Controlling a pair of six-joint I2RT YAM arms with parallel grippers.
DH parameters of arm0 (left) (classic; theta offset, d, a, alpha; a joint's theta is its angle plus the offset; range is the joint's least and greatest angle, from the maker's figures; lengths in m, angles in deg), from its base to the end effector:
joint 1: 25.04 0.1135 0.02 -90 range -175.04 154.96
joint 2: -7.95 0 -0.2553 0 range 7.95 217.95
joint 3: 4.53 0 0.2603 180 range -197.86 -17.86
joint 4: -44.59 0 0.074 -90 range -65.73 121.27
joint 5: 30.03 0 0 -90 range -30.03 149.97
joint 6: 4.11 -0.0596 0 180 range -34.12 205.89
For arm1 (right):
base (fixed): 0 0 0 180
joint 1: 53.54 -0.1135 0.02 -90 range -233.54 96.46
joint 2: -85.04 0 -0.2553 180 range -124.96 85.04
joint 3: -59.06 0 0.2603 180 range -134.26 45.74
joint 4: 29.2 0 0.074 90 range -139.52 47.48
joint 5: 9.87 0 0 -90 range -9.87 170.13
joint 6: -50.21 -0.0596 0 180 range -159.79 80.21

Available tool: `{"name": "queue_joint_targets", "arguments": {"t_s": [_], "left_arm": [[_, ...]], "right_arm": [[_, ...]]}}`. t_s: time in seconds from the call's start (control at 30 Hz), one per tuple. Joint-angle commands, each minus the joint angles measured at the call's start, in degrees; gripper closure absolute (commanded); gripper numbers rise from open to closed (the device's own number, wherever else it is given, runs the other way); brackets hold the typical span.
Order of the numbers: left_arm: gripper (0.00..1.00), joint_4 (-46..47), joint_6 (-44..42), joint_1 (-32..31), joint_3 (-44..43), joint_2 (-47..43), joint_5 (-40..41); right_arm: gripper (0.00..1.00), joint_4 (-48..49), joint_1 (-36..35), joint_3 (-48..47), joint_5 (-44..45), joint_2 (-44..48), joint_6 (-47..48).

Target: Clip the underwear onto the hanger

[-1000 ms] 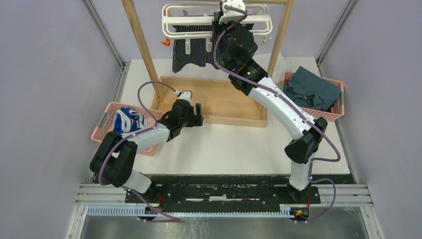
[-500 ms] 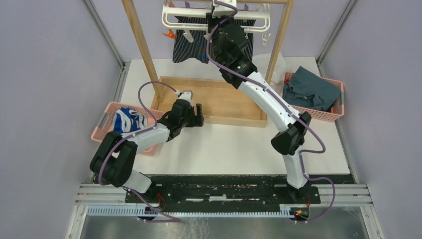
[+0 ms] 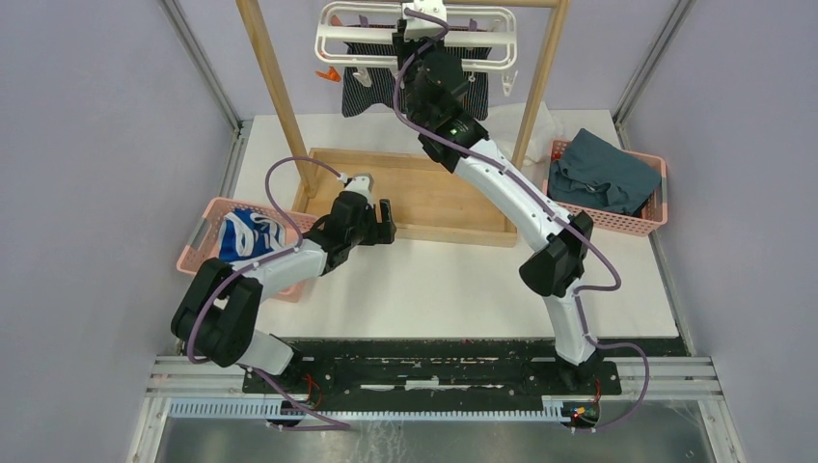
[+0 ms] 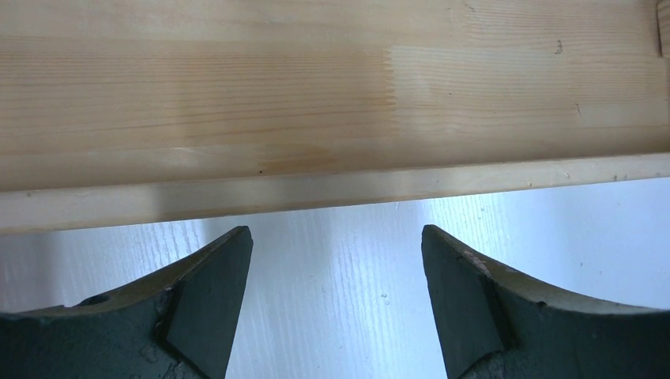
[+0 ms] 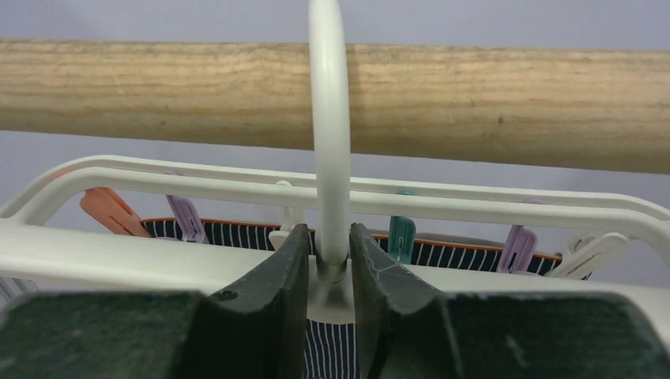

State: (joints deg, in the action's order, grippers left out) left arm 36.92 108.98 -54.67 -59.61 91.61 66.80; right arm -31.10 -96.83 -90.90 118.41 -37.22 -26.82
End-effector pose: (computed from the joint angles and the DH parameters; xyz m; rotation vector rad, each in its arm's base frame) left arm 0.2884 -0.1559 0.1640 0.0597 2.2240 -0.3815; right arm 0.3860 0.3129 0.5030 0.0176 1.2225 0.0876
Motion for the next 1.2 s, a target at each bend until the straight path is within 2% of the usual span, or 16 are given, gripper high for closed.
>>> {"name": "queue_joint_targets", "arguments": {"t_s": [0.0, 0.17, 0.33, 0.47, 0.63, 0.77, 0.8, 0.93, 1.0, 1.17], "left_arm": [[0.15, 0.73, 3.77, -0.13, -0.86, -2.39, -1.83], [0.12, 1.52, 5.07, -0.08, -1.3, -5.68, -5.13], [0.07, 0.9, 5.86, 0.03, -2.02, -9.78, -6.12], [0.05, -0.45, 6.14, 0.1, -2.82, -13.64, -6.21], [0.03, -3.61, 7.7, 0.26, -2.9, -20.03, -3.59], [0.01, -11.69, 5.98, 0.36, -6.22, -23.24, -4.53], [0.0, -14.34, 5.59, 0.36, -7.15, -23.83, -4.29], [0.01, -23.31, 2.27, 0.32, -9.32, -28.06, -3.88], [0.01, -23.7, 0.08, 0.27, -7.6, -33.2, -2.83], [0.01, -22.24, -4.13, 0.27, -2.72, -46.4, 1.45]], "right_arm": [[0.64, 4.75, 0.31, 4.2, -2.23, 6.71, -0.3], [0.36, 4.27, 0.3, 10.69, -5.78, 13.01, -2.23], [0.29, 5.08, 0.31, 16.11, -10.38, 19.98, -4.61], [0.28, 0.77, 0.3, 18.79, -16.92, 25.04, -7.91], [0.24, 4.08, 0.31, 34.17, -21.28, 37.06, -8.07], [0.02, 0.38, 0.29, 43.85, -22.62, 48.24, -5.17], [0.0, -1.49, 0.26, 47.33, -22.65, 51.17, -4.91], [0.0, -5.24, 0.28, 61.1, -16.96, 64.37, -6.0], [0.0, -5.99, 0.3, 68.47, -14.56, 71.16, -6.08], [0.0, -14.79, 0.26, 80.64, -10.73, 86.15, -9.53]]}}
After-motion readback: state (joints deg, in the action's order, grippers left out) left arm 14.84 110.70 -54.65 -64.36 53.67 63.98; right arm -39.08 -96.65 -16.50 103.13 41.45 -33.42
